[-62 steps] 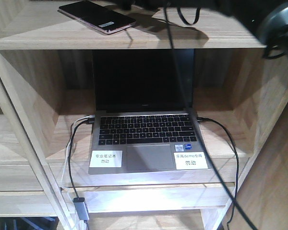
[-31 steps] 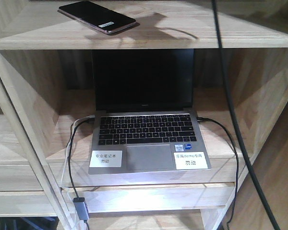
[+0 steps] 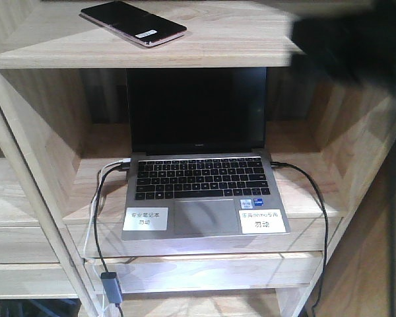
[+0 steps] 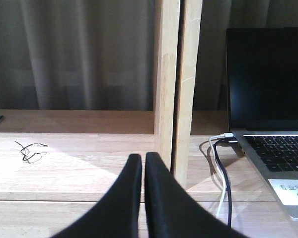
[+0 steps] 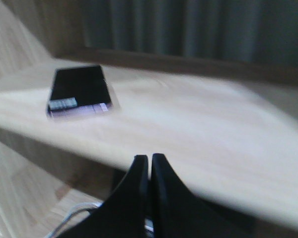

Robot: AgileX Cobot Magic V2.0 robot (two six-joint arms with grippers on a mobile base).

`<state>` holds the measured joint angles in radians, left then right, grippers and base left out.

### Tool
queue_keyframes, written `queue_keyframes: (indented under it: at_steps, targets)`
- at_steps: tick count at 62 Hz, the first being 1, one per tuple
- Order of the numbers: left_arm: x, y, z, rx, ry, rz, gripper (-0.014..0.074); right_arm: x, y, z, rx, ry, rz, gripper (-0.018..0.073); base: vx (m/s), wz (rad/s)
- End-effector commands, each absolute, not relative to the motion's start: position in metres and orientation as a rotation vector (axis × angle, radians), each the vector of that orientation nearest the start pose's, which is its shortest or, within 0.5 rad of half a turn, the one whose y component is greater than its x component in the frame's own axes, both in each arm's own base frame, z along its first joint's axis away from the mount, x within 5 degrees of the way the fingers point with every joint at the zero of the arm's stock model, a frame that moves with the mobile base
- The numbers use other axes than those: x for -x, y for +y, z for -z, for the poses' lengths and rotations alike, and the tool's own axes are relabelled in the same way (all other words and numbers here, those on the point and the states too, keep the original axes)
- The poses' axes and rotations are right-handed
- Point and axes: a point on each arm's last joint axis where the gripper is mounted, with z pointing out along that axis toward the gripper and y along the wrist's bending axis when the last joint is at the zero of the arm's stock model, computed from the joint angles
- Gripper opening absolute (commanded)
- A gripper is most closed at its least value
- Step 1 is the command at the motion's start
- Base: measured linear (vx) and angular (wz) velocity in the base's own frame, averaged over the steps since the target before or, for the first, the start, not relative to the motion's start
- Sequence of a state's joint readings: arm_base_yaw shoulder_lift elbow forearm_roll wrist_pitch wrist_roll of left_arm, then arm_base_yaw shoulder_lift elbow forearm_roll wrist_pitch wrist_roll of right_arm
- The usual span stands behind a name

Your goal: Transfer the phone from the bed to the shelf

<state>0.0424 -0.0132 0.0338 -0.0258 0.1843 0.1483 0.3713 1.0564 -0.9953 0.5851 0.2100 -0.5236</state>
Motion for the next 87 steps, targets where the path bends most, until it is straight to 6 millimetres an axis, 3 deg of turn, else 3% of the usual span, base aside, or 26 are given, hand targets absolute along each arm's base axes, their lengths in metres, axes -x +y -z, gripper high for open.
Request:
queue_keyframes:
  at_steps: [1, 17, 32, 87]
  targets:
    - [-0.055, 0.002, -0.2, -0.058, 1.581, -0.112, 0.0001, -0.189, 0.077, -0.403, 0.279, 1.579, -0.362, -0.0006, 0.0, 0.0]
    - [-0.055, 0.002, -0.2, -0.058, 1.581, -0.112, 0.0001, -0.137, 0.054, -0.341, 0.262, 1.612, -0.339, -0.0006, 0.0, 0.0]
    - [-0.055, 0.002, -0.2, -0.058, 1.581, -0.112, 0.0001, -0.11, 0.043, -0.308, 0.252, 1.601, -0.331, -0.0006, 0.0, 0.0]
    - [-0.055, 0.002, -0.2, -0.058, 1.581, -0.112, 0.0001, -0.106, 0.042, -0.302, 0.279, 1.604, -0.314, -0.0006, 0.0, 0.0]
